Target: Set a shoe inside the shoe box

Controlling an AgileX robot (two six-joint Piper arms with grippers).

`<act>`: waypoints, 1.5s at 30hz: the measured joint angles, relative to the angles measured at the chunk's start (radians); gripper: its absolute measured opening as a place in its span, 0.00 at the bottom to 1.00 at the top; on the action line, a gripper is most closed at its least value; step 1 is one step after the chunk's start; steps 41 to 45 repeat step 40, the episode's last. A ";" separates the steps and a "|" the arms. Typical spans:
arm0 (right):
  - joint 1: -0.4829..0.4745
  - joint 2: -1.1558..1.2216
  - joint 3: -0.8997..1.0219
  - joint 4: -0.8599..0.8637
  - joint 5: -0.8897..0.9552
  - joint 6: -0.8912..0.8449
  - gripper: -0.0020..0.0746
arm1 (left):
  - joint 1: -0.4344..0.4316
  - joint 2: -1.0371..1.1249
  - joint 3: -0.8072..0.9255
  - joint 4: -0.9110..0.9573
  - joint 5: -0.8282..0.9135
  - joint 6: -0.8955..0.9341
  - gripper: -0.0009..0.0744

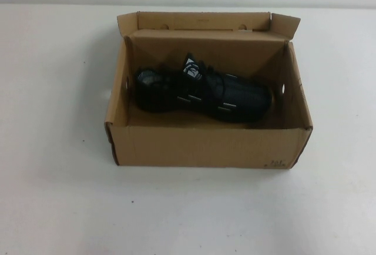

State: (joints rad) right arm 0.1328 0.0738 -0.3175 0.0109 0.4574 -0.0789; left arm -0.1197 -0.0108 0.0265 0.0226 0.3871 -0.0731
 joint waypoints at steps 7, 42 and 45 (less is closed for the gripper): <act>-0.082 -0.079 0.261 0.061 -0.204 -0.002 0.01 | 0.000 0.000 0.000 0.000 0.000 0.000 0.01; -0.115 -0.081 0.344 0.187 -0.122 -0.002 0.01 | 0.000 0.000 0.000 0.000 0.001 0.000 0.01; -0.115 -0.081 0.344 0.187 -0.122 -0.002 0.01 | 0.000 0.000 0.000 0.000 0.001 0.000 0.01</act>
